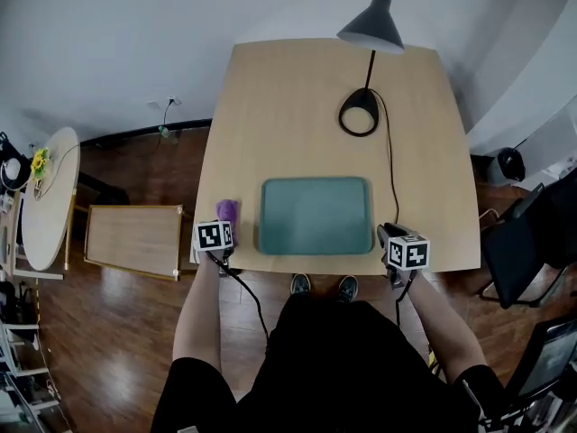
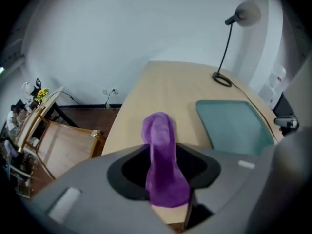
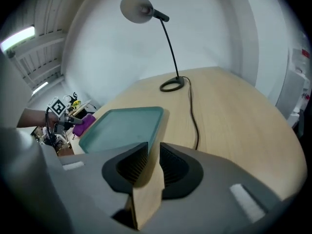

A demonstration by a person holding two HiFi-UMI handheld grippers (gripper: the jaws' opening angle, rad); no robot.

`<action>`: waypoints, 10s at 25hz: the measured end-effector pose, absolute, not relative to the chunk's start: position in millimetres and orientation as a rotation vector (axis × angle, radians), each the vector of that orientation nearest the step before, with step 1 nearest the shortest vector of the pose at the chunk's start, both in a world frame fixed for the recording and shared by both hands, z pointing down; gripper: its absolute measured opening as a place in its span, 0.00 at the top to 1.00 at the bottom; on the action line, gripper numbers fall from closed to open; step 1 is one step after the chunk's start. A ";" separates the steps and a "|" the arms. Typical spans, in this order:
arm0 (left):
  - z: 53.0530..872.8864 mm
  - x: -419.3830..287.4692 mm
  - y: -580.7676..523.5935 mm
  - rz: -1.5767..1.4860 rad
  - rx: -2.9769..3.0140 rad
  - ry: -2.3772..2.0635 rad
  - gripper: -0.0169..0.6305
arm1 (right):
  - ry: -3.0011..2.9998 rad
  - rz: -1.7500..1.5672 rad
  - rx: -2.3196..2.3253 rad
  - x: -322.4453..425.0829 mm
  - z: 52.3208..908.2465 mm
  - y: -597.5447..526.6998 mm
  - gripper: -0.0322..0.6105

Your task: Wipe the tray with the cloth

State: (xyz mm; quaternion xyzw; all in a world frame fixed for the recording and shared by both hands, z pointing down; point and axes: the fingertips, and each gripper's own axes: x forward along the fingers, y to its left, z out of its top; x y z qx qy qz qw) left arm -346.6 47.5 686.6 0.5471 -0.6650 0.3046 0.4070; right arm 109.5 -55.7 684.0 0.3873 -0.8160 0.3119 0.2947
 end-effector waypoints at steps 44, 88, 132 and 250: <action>701.3 49.3 -114.0 1.023 1.882 -0.838 0.82 | -2.013 0.954 0.902 79.0 724.9 -34.6 0.90; 704.9 50.5 -74.2 1.051 1.941 -0.780 0.82 | -1.989 1.007 0.921 82.4 741.9 -34.5 0.89; 703.3 -72.9 -50.7 0.847 1.734 -1.053 0.82 | -1.976 0.987 0.929 82.0 740.0 -39.3 0.89; 706.7 -1.5 -125.6 1.689 2.442 -0.510 0.82 | -2.040 1.058 0.957 80.0 730.4 -34.5 0.90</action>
